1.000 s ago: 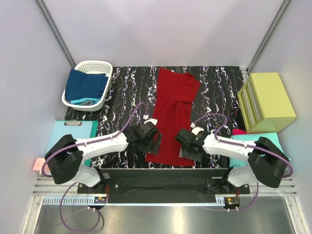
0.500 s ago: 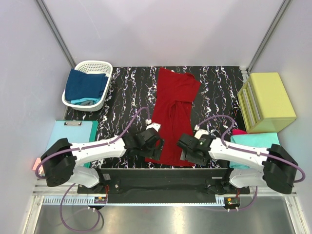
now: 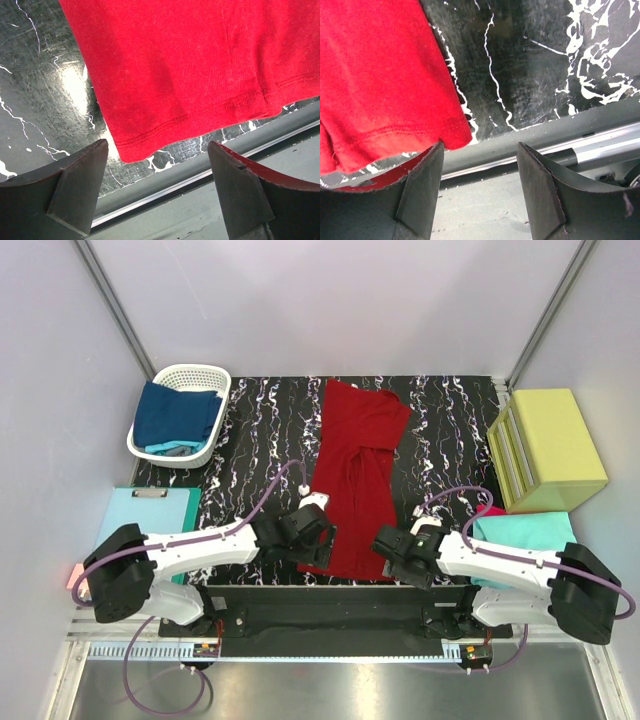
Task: Fold and stack the t-shirts
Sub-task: Grab the bottom of the folded rectangular tshirt with both arms
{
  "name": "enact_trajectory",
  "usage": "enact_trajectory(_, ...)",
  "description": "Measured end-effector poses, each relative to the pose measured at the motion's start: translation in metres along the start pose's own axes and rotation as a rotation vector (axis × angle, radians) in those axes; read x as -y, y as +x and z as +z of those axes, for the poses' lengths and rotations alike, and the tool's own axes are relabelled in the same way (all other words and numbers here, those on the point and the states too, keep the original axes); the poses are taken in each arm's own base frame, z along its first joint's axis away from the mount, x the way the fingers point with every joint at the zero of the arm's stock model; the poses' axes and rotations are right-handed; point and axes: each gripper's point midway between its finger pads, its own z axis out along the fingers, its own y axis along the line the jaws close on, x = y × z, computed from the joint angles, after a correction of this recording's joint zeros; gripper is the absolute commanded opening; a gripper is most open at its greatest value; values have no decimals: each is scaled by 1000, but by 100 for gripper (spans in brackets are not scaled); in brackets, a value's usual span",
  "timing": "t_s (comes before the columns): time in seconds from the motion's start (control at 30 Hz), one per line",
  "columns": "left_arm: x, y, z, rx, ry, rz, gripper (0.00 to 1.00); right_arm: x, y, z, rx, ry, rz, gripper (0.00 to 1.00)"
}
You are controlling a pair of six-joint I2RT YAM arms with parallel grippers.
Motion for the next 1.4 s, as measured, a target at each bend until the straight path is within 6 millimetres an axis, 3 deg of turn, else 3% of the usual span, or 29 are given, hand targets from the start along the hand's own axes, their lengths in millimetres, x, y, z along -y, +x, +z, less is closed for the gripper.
enact_trajectory(0.17,0,2,2,-10,-4,-12,66,-1,-4,2,21,14,-5,64)
enact_trajectory(0.3,-5,9,4,-26,-25,-37,64,-6,-9,-1,41,1,-5,64)
enact_trajectory(0.53,-31,20,2,-39,-148,-101,62,-11,-13,-4,54,-14,-5,64)
enact_trajectory(0.67,-39,19,4,-42,-176,-141,52,-13,-14,-6,57,-24,-3,64)
enact_trajectory(0.83,-42,21,13,-59,-173,-169,41,-14,-15,-8,59,-35,2,64)
enact_trajectory(1.4,-34,31,23,-107,-118,-183,30,-12,-16,-10,66,-35,-1,62)
